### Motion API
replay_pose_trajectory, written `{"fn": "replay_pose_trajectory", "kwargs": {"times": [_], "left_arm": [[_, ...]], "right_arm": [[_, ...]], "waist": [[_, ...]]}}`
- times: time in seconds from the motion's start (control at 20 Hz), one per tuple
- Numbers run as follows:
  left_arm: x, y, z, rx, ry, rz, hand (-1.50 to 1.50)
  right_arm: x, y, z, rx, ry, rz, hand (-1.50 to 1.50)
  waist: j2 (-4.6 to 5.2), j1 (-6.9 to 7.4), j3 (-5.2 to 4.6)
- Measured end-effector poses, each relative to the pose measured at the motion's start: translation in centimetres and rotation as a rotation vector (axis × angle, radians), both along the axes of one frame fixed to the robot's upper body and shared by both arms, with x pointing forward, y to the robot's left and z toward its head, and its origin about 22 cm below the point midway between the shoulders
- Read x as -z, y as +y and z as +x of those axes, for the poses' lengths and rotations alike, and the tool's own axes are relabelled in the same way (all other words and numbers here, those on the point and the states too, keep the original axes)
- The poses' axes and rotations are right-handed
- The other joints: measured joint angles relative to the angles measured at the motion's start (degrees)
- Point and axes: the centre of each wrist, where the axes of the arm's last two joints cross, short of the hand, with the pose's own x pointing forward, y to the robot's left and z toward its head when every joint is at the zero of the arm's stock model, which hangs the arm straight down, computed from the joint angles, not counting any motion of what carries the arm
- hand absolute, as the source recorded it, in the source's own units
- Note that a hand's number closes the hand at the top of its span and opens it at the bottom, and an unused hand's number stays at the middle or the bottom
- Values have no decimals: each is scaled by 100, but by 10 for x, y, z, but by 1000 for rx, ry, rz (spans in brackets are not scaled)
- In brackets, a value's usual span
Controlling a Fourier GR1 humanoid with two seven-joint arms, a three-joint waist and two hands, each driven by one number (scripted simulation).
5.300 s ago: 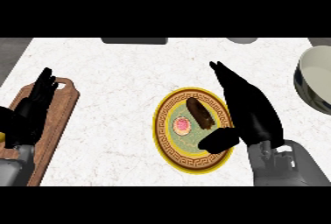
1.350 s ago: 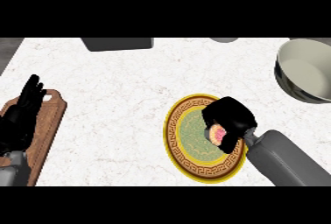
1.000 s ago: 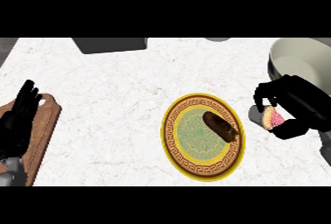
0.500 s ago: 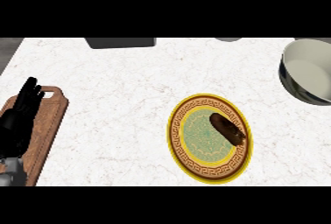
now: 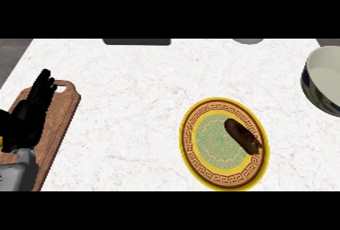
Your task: Pick the cupcake from the plate and place it in the bowl
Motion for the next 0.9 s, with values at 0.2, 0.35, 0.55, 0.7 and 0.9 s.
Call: {"fn": "replay_pose_trajectory", "kwargs": {"times": [0.2,0.35,0.55,0.7,0.9], "left_arm": [[-1,-7,6,21,-6,-1,0],[4,-9,4,30,-6,-7,0],[-4,-16,10,39,-8,-7,0],[-5,-17,12,48,-13,-9,0],[-6,-20,14,57,-22,-5,0]], "right_arm": [[17,-8,23,16,11,18,150],[28,-6,41,19,10,30,150],[40,-7,58,21,12,28,150],[46,-11,59,73,70,-90,150],[64,-14,61,144,207,-142,-150]], "waist": [[25,90,4],[33,126,5],[54,174,10],[85,228,6],[122,317,15]]}}
